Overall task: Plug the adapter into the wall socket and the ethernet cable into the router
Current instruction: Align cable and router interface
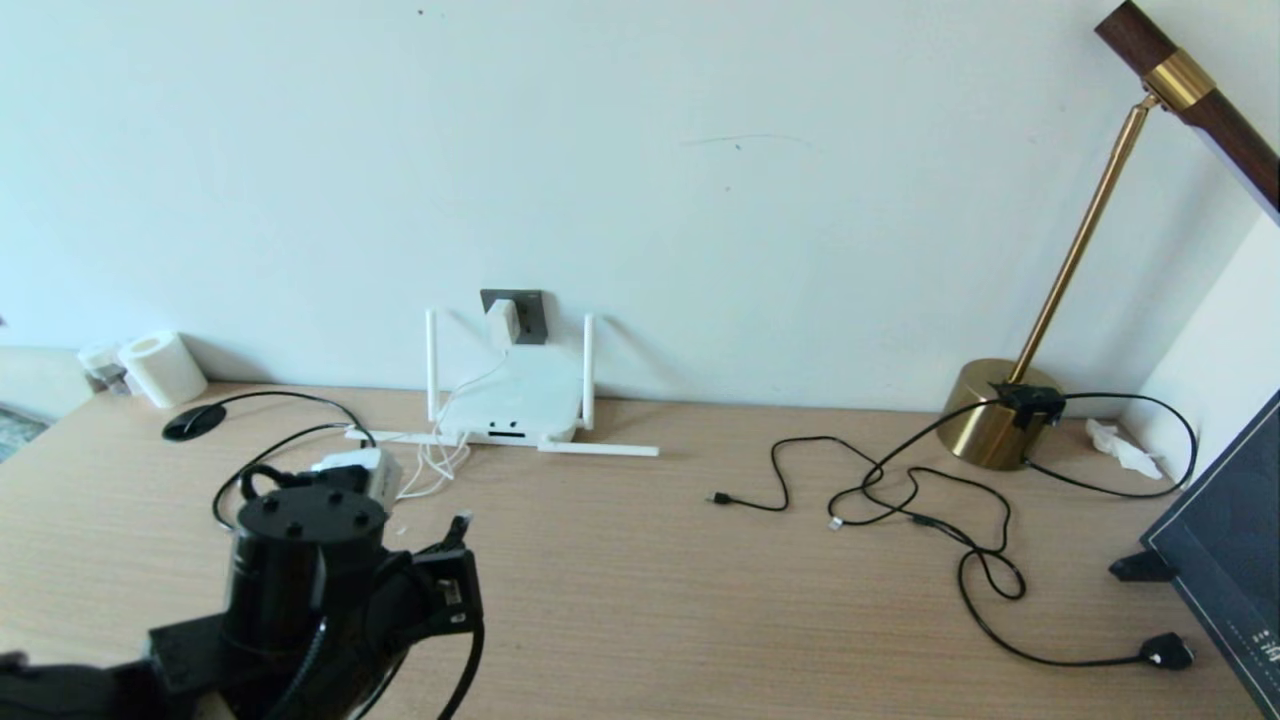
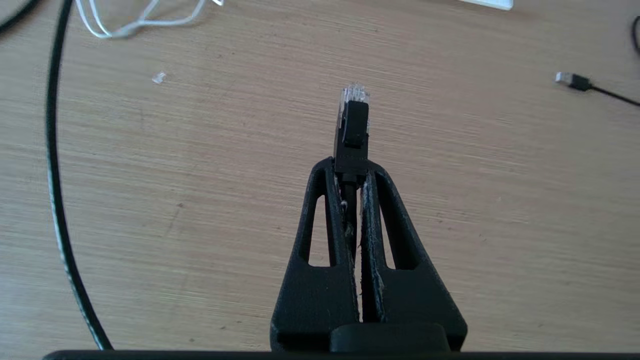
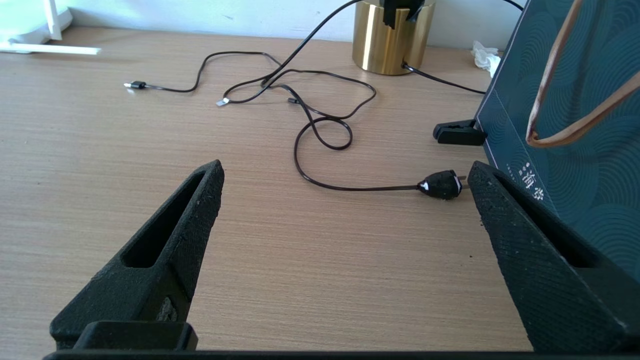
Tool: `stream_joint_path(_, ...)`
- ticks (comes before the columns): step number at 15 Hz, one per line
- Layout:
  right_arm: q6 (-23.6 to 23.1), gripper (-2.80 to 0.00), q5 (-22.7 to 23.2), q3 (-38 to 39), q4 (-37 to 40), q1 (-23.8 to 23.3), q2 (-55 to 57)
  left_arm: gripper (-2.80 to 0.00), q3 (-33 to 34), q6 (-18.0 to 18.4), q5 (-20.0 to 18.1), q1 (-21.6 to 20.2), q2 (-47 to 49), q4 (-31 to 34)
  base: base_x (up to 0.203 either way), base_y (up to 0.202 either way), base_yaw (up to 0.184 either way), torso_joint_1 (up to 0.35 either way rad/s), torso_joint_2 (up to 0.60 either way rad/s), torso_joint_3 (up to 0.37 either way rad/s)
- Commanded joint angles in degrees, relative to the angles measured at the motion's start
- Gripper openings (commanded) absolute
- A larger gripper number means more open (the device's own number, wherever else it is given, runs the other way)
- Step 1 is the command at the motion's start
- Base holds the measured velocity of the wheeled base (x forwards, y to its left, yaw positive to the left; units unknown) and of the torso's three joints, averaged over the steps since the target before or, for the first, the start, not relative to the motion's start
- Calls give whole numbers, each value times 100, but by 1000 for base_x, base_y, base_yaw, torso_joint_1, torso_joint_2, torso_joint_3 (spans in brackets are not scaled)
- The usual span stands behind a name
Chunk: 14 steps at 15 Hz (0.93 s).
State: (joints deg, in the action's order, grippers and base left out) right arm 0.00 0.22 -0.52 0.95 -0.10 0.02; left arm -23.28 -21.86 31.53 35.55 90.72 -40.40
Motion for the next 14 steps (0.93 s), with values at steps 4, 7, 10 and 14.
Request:
stream_joint_path(4,0,0,4,0,2,1,-2,-280,230,-188,100,14,184,-86,0,0,0,0,0,0)
stream_joint_path(7,0,0,4,0,2,1,-2,-280,342,-178,107,14,201,-363,0,0,0,0,0,0)
stream_joint_path(10,0,0,4,0,2,1,-2,-280,300,-147,107,14,391,-372,0,0,0,0,0,0)
stream_joint_path(14,0,0,4,0,2,1,-2,-280,307,-143,108,14,438,-381,0,0,0,0,0,0)
